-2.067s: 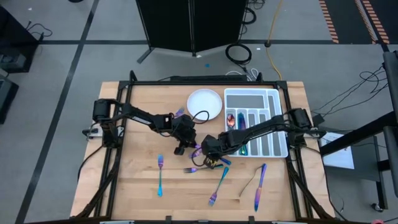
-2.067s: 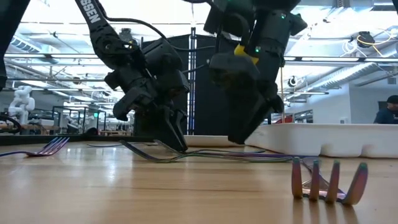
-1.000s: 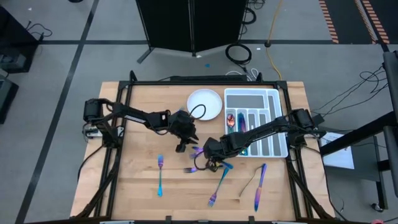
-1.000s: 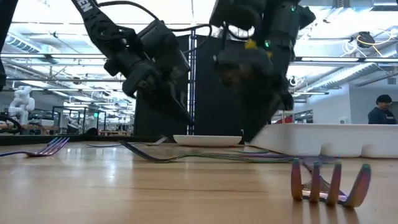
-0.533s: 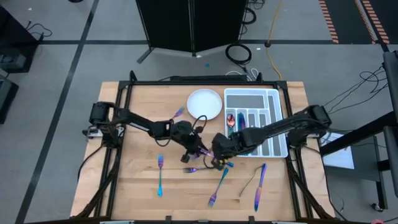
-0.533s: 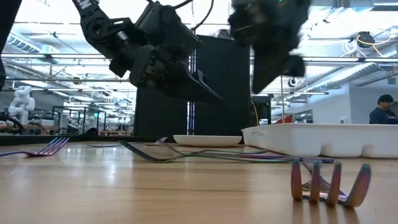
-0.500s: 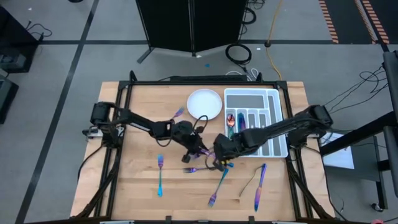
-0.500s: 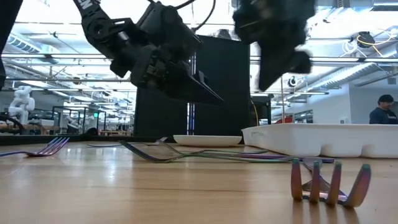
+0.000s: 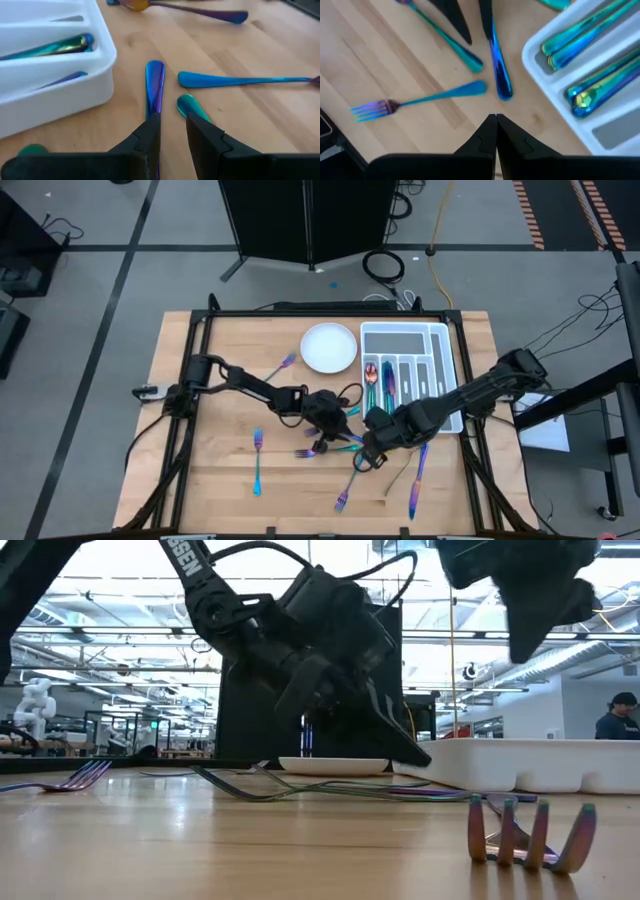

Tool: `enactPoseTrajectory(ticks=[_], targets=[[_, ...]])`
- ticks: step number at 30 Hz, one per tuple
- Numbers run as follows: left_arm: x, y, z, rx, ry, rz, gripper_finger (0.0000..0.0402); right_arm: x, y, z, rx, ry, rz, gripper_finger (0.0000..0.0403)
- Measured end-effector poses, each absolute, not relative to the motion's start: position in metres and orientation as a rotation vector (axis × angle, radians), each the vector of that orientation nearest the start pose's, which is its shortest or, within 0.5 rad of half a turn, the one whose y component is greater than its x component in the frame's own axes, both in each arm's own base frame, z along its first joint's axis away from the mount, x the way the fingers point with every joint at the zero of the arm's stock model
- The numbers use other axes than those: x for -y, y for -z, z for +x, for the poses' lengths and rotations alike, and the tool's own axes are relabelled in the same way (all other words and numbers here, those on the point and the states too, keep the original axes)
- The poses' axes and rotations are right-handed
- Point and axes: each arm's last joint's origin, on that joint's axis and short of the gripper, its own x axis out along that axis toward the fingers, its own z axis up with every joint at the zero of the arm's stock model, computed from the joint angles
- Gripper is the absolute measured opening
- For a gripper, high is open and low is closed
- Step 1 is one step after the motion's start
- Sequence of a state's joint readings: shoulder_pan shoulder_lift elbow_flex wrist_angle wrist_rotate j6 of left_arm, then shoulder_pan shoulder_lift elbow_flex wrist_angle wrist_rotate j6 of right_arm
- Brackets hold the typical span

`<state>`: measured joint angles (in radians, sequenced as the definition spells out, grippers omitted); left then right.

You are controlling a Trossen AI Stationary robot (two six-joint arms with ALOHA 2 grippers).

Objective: Sort silverware
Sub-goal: Put the purple knife on the white silverware tray

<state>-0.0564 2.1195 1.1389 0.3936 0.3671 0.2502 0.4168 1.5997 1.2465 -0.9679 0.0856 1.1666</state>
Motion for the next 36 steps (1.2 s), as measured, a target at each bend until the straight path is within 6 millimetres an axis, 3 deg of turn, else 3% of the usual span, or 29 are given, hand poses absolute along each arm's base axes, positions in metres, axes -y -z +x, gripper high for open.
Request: enactPoseTrajectory(ticks=[8, 13, 26, 36], targets=[[0.041, -0.107, 0.418, -0.574, 0.433, 0.278, 0.0140, -0.132, -0.245, 0.268, -1.260, 0.504, 0.647, 0.0000], [0.039, -0.096, 0.418, -0.604, 0.446, 0.309, 0.0158, -0.131, -0.245, 0.268, -1.264, 0.504, 0.636, 0.0000], [0.023, -0.092, 0.418, -0.639, 0.420, 0.267, 0.0154, -0.130, -0.245, 0.268, -1.258, 0.507, 0.626, 0.0000], [0.022, -0.088, 0.413, -0.701, 0.468, 0.186, 0.0103, -0.127, -0.245, 0.270, -1.237, 0.528, 0.617, 0.0000]])
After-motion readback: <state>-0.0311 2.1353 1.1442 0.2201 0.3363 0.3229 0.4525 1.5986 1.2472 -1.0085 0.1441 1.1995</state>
